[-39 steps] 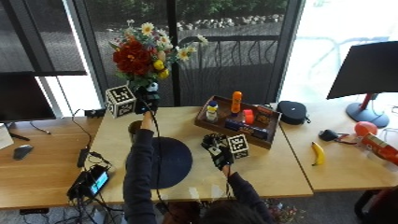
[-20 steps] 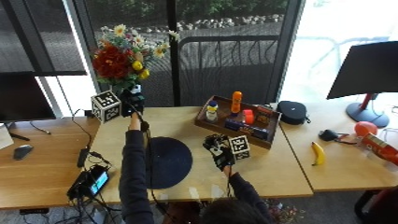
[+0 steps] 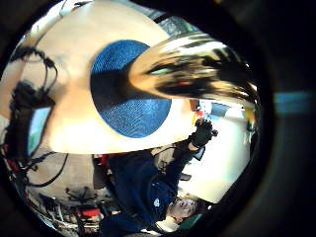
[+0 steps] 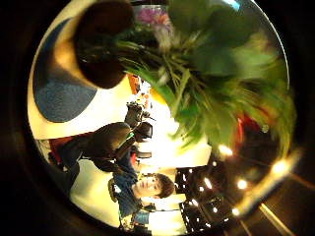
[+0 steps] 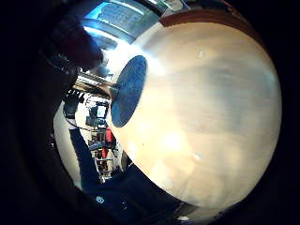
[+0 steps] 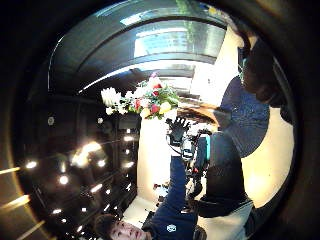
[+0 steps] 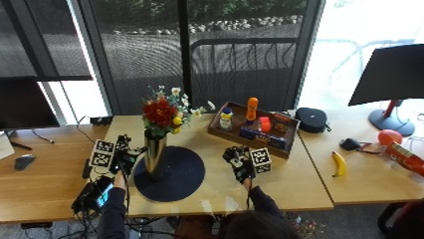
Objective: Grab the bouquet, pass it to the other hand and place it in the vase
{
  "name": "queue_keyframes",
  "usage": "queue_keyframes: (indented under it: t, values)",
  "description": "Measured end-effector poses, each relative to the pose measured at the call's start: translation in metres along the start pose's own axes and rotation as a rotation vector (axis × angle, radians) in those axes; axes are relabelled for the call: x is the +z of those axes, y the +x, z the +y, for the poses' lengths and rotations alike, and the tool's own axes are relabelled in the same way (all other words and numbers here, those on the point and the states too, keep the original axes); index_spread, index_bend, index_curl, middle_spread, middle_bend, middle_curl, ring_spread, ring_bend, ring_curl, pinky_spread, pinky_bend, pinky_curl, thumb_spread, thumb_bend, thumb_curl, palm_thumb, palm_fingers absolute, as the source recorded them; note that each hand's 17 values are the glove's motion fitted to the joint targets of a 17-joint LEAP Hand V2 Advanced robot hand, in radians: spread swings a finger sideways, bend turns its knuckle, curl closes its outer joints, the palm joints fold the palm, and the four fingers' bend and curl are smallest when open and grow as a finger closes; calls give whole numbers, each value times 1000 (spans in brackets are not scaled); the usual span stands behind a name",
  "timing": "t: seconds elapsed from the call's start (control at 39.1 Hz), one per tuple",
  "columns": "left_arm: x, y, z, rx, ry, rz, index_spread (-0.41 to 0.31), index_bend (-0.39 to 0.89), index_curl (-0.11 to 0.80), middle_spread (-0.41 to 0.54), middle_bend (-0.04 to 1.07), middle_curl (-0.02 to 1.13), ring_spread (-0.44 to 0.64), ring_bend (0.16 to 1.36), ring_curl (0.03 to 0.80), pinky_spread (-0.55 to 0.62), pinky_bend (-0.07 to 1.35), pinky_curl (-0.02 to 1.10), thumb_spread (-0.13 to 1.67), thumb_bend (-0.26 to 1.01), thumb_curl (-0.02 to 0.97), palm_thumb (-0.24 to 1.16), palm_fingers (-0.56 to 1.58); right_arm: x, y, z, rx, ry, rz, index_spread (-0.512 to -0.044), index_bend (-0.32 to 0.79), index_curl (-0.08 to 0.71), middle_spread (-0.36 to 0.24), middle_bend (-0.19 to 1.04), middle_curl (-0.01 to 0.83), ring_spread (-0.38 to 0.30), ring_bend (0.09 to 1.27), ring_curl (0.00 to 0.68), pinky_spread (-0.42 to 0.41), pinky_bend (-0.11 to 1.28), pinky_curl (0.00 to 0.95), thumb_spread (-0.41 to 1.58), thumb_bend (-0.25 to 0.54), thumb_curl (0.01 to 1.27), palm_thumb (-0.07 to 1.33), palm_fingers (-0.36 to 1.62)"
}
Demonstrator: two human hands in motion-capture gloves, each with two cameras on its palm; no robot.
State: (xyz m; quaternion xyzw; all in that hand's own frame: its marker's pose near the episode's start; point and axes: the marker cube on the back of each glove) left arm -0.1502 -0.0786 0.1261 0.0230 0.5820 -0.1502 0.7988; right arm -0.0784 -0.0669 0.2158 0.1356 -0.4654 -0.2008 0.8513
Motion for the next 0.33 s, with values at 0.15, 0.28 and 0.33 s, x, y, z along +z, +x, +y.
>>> queue_keyframes:
  t: [0.15,0.28,0.33]
  values:
    - [-7,-6,8,49,42,-33,103,37,303,294,155,364,401,465,380,478,439,417,804,-41,484,478,-114,-6,4,10,136,-2,-51,-265,111,273,-174,221,477,-225,424,425,-159,410,360,1001,-19,507,801,1077]
    - [3,14,5,144,101,-13,105,61,264,320,167,350,452,502,378,516,458,410,828,-50,453,448,-111,-1,16,8,336,-18,-48,-266,114,274,-174,216,478,-224,419,426,-158,402,360,992,-23,510,802,1079]
    - [7,21,5,162,110,0,79,87,259,298,194,355,453,503,374,515,457,406,836,-56,439,421,-58,2,16,8,374,-43,-74,-271,74,263,-174,216,478,-225,412,424,-152,413,363,1003,-20,511,803,1030]
